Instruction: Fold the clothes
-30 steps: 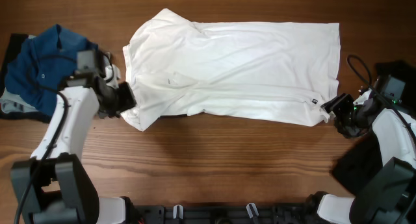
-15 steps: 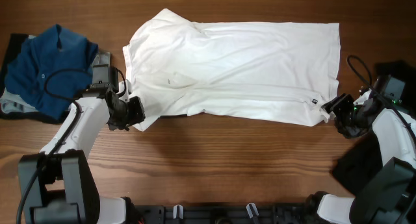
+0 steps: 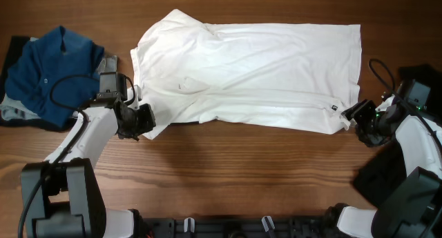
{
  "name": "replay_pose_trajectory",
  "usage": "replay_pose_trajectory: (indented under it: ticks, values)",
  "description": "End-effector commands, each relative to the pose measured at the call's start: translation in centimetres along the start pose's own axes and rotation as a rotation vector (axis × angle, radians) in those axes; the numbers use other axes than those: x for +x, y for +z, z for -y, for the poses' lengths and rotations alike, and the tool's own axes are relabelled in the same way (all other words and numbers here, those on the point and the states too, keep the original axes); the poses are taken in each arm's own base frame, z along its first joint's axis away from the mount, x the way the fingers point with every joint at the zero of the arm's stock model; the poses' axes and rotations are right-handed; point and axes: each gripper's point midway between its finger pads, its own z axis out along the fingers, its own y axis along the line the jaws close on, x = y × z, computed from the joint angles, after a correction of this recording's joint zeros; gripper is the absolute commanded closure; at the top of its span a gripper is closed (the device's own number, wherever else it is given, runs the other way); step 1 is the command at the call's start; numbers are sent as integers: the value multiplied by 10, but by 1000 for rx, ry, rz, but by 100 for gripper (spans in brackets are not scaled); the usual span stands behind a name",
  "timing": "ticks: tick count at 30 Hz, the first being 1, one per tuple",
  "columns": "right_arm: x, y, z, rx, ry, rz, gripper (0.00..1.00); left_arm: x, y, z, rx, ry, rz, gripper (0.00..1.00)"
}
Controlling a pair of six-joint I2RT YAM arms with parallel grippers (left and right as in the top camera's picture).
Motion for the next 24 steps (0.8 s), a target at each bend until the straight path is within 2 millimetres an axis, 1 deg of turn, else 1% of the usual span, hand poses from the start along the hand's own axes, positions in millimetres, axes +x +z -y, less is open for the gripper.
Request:
replay_pose_trajectory:
  ticks: [1, 6, 8, 11, 12, 13, 14, 15, 17, 19, 21, 23, 24]
  values:
    - [0, 2, 4, 17, -1, -4, 34, 4, 4, 4, 32, 11, -18, 96]
    - [0, 2, 4, 17, 3, -4, 33, 5, 3, 9, 61, 11, -24, 96]
    - [0, 2, 4, 17, 3, -5, 33, 1, -2, 7, 53, 3, -15, 96]
    - [0, 2, 4, 17, 3, -5, 34, -16, -20, -3, 1, -21, 27, 96]
    - [0, 2, 4, 17, 3, -5, 34, -27, -32, -10, -35, -34, 65, 96]
    - [0, 2, 4, 17, 3, -5, 34, -34, -39, -13, -52, -38, 90, 96]
    - [0, 2, 4, 17, 3, -4, 34, -47, -51, -17, -77, -41, 138, 96]
    - [0, 2, 4, 17, 3, -4, 35, -60, -63, -19, -93, -40, 187, 96]
    - [0, 2, 4, 17, 2, -3, 36, -75, -75, -15, -93, -11, 241, 96]
    - [0, 2, 4, 17, 3, -3, 36, -86, -81, -12, -87, 5, 280, 96]
    - [0, 2, 4, 17, 3, -4, 36, -92, -83, -10, -82, 10, 307, 96]
    - [0, 2, 4, 17, 3, -4, 36, -94, -83, -9, -79, 12, 317, 96]
    - [0, 2, 4, 17, 2, -4, 36, -92, -82, -9, -75, 12, 305, 96]
